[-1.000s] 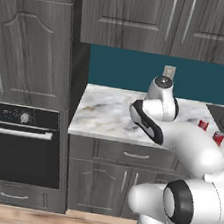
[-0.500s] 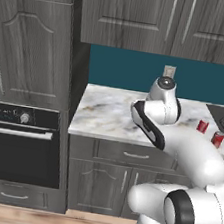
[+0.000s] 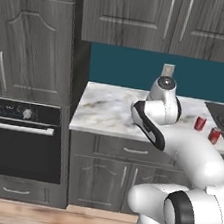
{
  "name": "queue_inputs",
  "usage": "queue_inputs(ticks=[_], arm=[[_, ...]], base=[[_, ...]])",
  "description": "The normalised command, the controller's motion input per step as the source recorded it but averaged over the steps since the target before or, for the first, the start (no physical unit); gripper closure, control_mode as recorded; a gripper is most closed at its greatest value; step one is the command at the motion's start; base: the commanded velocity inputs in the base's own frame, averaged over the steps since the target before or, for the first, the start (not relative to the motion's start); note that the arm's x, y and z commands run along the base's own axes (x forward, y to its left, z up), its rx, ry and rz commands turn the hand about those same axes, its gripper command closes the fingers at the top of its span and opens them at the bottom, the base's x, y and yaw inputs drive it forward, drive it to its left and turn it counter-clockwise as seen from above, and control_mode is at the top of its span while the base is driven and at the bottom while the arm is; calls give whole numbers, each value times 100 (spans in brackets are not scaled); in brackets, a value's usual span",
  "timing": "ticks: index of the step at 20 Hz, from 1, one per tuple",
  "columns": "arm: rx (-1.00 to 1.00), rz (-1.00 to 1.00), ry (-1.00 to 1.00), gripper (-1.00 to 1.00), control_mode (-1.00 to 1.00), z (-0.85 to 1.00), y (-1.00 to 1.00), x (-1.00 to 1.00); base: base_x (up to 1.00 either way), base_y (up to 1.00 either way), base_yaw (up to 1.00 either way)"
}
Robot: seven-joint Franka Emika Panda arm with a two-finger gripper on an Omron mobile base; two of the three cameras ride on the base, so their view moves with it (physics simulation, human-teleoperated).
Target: Four empty soda cans are scattered around the kitchen. Gather all the cans and cluster them next to the stove for recycling.
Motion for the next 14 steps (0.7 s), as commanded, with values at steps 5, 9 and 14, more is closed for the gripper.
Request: queue_inputs(ticks=[5, 9, 14], arm=[[0, 0, 0, -100, 100, 0, 0, 0], [0, 0, 0, -100, 100, 0, 0, 0], [0, 0, 0, -100, 100, 0, 0, 0]], base=[[-40, -32, -4], [-31, -29, -1], [-31, -43, -2]])
